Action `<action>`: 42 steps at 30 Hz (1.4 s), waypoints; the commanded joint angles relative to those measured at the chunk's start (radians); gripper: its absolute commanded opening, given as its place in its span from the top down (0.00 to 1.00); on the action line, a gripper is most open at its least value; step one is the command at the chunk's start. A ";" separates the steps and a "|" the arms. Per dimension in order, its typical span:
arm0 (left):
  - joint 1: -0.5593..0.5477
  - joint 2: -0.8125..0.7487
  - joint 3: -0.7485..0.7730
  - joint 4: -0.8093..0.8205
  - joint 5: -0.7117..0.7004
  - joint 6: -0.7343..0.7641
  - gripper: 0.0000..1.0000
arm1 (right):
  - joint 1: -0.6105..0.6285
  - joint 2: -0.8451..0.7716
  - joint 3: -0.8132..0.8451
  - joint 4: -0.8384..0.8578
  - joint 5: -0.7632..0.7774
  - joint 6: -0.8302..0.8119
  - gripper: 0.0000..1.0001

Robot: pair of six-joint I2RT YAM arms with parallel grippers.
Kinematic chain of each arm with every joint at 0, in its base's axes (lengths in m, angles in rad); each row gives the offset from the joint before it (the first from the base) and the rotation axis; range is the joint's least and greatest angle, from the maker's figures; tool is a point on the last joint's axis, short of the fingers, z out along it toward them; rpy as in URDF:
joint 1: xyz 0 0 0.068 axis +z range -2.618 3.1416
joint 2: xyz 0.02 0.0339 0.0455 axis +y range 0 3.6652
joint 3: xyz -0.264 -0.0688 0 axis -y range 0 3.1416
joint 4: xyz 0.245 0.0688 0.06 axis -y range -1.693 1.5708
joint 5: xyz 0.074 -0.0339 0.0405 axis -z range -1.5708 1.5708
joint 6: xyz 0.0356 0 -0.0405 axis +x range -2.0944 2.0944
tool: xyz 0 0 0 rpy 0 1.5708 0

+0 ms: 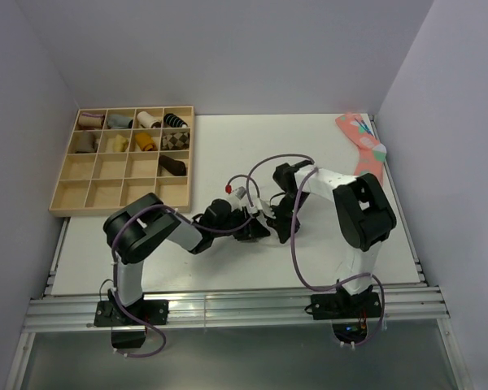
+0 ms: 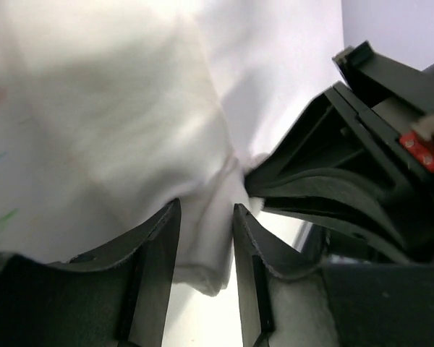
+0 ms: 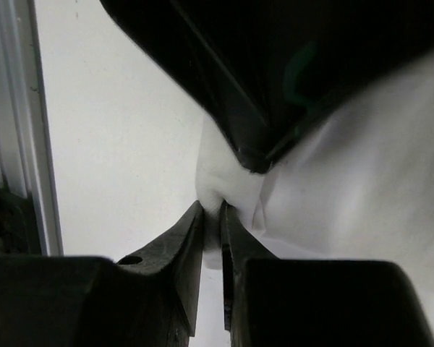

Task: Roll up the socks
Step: Roll the sock at the center of the board.

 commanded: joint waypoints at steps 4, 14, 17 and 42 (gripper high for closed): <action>-0.057 -0.134 -0.162 0.116 -0.377 0.109 0.57 | -0.042 0.114 0.067 -0.177 0.025 -0.041 0.85; -0.298 -0.312 -0.221 0.088 -0.793 0.420 0.55 | -0.112 0.274 0.267 -0.378 0.001 -0.072 0.85; -0.345 -0.318 -0.193 0.055 -0.825 0.494 0.54 | -0.114 0.283 0.274 -0.358 0.024 -0.041 0.85; -0.441 -0.145 0.080 -0.157 -0.744 0.864 0.51 | -0.065 0.332 0.314 -0.380 0.091 0.022 0.84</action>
